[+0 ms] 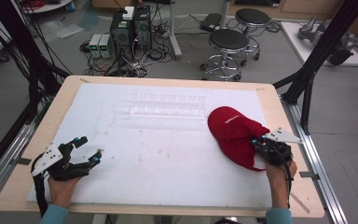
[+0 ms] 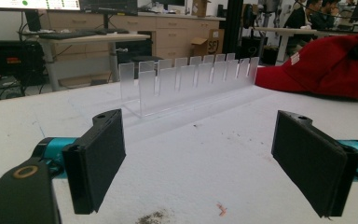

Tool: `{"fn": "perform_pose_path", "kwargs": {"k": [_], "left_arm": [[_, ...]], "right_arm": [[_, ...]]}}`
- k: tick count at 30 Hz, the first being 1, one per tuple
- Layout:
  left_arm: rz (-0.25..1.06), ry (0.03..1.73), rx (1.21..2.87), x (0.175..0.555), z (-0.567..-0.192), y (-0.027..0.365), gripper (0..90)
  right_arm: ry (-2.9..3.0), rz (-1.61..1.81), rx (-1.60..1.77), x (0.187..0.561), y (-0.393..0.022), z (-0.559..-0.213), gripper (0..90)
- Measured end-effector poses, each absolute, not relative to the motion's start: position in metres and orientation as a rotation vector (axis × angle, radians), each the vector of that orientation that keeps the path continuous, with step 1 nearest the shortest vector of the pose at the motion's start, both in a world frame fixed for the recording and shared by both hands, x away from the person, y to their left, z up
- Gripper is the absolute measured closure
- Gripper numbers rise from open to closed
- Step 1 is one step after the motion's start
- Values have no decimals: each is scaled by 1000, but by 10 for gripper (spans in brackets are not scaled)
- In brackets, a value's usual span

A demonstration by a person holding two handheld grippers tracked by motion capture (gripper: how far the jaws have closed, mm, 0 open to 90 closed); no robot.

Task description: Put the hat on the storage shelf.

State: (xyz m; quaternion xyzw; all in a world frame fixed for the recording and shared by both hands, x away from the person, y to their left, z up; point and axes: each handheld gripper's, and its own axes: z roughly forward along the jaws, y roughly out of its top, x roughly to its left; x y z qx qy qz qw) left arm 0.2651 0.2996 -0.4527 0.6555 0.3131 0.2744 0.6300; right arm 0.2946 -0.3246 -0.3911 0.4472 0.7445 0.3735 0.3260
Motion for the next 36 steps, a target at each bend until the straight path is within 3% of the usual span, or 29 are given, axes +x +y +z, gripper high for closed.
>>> {"fn": "perform_pose_path", "kwargs": {"k": [22, 36], "left_arm": [[591, 740, 1499, 268, -452, 301, 171], [537, 760, 1528, 277, -449, 305, 165]], "right_arm": [[1976, 1146, 849, 281, -301, -325, 837], [2078, 1314, 652, 288, -270, -305, 836]]}}
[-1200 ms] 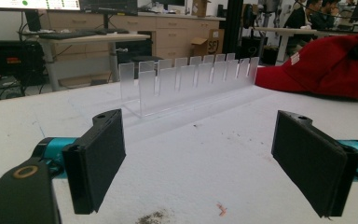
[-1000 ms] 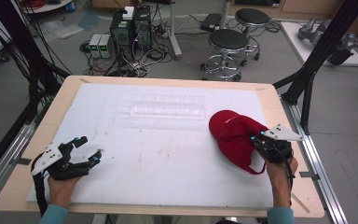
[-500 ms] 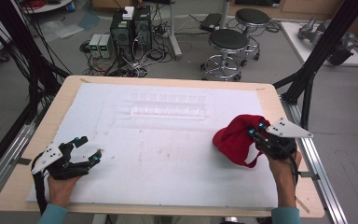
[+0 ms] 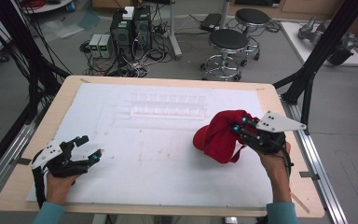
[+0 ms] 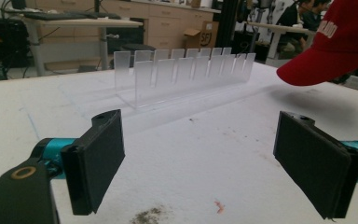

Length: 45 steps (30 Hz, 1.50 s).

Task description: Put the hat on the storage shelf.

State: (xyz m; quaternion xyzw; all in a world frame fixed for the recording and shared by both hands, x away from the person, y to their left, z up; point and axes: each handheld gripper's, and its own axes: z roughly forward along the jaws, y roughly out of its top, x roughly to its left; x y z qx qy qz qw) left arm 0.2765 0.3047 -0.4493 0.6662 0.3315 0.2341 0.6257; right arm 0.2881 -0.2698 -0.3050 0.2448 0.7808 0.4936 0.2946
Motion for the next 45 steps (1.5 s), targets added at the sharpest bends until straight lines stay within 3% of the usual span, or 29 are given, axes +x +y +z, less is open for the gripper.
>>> {"fn": "perform_pose_path", "kwargs": {"k": [12, 25, 45], "left_arm": [[406, 690, 1653, 295, -408, 303, 148], [281, 533, 1730, 312, -346, 270, 84], [134, 333, 1771, 330, -317, 204, 64]], "right_arm": [[2186, 1404, 489, 302, -231, -299, 835], [2271, 1457, 349, 309, -194, -294, 834], [2354, 1557, 168, 316, -153, -287, 835]]}}
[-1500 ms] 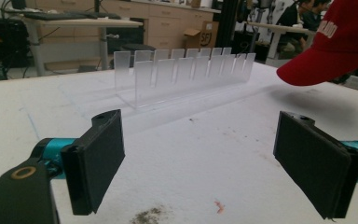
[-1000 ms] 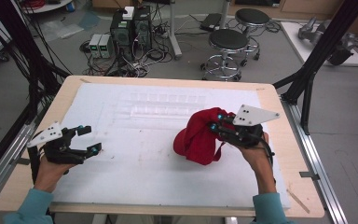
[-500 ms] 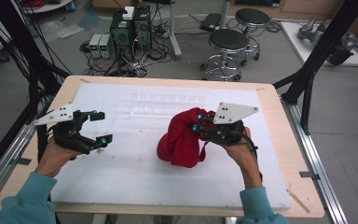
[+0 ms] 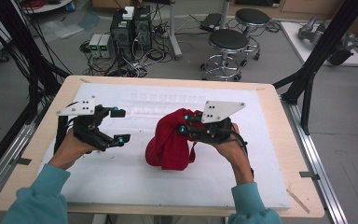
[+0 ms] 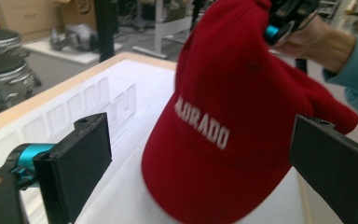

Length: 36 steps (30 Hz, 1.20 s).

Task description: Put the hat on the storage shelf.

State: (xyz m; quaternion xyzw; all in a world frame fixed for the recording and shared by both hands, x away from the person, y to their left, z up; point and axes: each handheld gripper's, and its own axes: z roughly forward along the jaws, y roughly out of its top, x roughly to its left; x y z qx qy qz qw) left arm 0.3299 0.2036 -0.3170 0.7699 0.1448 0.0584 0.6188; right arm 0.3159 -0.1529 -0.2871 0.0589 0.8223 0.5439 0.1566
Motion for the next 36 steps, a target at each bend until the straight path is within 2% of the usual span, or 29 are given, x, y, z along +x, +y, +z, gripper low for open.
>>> {"fn": "perform_pose_path", "kwargs": {"k": [14, 32, 34, 36], "left_arm": [[27, 217, 1808, 334, -307, 163, 55], [-17, 148, 1873, 342, -313, 124, 55], [-17, 145, 1889, 341, -313, 122, 69], [-24, 137, 1893, 341, -313, 122, 152]], "right_arm": [[2379, 1558, 79, 314, -139, -284, 835], [2405, 1535, -9, 313, -131, -283, 835], [2408, 1532, -14, 313, -130, -283, 835], [2410, 1527, -14, 313, -131, -284, 835]]}}
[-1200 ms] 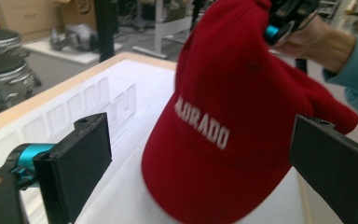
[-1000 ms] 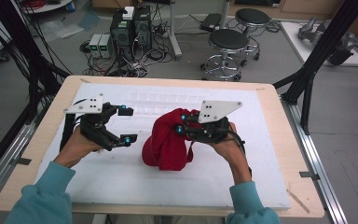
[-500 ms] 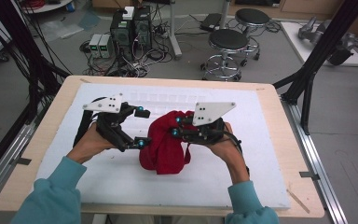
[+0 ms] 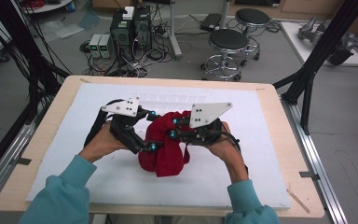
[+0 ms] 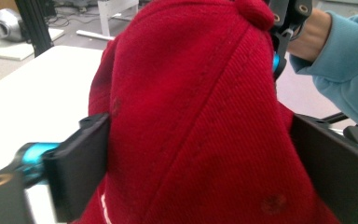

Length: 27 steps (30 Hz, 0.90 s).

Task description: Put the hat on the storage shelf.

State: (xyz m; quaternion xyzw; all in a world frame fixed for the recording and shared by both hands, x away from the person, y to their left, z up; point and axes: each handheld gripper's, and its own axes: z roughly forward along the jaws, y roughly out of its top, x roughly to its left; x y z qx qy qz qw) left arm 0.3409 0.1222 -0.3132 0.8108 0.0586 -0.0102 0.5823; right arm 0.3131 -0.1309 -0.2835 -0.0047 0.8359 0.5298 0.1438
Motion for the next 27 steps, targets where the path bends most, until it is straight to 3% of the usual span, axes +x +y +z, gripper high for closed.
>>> {"fn": "perform_pose_path", "kwargs": {"k": [13, 27], "left_arm": [[-54, 130, 1905, 337, -311, 127, 397], [66, 198, 1929, 330, -307, 128, 781]], "right_arm": [[2404, 1508, -13, 312, -134, -282, 834], [2388, 1489, 37, 312, -133, -283, 816]]}}
